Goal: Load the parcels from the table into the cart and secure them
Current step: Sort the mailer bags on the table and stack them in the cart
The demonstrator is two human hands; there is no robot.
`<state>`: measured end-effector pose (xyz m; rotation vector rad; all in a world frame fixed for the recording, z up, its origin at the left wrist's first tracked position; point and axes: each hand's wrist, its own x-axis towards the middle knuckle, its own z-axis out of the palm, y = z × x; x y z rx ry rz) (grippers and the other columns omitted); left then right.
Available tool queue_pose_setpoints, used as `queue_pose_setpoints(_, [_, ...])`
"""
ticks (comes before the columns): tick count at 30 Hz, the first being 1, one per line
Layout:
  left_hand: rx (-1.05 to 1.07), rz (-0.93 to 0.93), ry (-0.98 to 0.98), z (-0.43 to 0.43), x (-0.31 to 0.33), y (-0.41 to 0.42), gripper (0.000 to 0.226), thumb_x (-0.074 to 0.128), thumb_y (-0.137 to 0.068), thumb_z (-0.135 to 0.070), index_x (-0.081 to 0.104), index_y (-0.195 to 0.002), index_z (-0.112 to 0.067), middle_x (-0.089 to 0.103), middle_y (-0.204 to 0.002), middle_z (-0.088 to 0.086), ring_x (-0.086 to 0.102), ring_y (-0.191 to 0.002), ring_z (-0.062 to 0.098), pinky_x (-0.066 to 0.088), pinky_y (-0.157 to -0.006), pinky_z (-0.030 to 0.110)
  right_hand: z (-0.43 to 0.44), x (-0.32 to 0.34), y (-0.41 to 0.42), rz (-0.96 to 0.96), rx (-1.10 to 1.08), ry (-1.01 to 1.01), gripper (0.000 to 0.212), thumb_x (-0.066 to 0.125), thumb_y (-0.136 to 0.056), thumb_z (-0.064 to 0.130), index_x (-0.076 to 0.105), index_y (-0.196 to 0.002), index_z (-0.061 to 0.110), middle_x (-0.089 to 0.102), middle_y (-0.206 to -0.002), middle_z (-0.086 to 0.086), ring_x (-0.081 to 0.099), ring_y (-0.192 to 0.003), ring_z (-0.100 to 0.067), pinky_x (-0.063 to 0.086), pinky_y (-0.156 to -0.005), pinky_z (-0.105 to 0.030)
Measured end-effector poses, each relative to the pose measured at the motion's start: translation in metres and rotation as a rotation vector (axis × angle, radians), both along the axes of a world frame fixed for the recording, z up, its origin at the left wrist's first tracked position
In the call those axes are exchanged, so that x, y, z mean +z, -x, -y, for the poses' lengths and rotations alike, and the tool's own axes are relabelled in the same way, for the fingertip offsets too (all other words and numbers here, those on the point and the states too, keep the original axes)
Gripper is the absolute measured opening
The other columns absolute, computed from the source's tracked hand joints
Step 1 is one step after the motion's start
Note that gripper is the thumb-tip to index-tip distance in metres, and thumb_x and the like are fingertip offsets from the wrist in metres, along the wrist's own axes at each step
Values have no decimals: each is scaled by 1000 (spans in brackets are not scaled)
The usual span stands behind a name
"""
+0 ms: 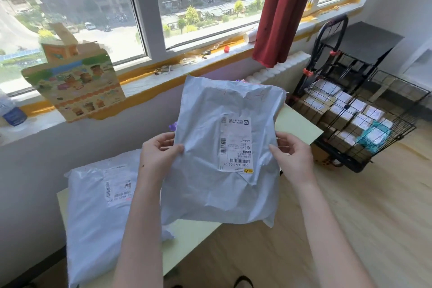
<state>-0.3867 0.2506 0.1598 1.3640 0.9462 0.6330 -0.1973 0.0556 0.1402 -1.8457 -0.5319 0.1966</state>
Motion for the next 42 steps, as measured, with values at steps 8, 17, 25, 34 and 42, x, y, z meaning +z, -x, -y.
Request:
queue_pose_setpoints(8, [-156,24,-74,67,20,-111,35,66,-64,-2,69,-85,-31,68,-63,-13,61,-60,8,50,-53,16,92,28,-89,46,-23,16,31,67,-86,6,66,-105,31,69,-89,10,63,-81,-15,55,-75,-30])
queue_pose_setpoints(17, [-352,38,-218,117,25,-214,35,62,-59,-18,69,-89,-35,69,-84,-5,57,-70,14,51,-70,31,176,27,-159,39,-72,54,59,60,-81,-10,58,-125,30,62,-97,1,59,-81,-5,51,-78,-26])
queue_pose_setpoints(25, [-475,-20,-224,116,12,-310,34,59,-57,-18,65,-86,-33,66,-83,-3,57,-67,14,51,-66,30,184,13,-213,-4,-234,-45,53,56,-84,-16,57,-118,25,56,-82,-1,53,-64,-1,46,-65,-15])
queue_pose_setpoints(34, [-676,-126,-201,95,4,-422,51,57,-54,-17,64,-105,-17,67,-88,3,63,-74,23,53,-69,40,174,6,-293,-108,-474,-90,52,57,-81,-19,58,-119,17,55,-77,-2,53,-61,1,46,-62,-11])
queue_pose_setpoints(42, [-786,-187,-311,92,-15,-502,31,60,-81,4,57,-102,-18,61,-87,2,60,-73,18,49,-64,30,180,-7,-352,-165,-550,-89,49,55,-82,-18,59,-114,19,57,-79,-6,54,-69,-11,48,-68,-22])
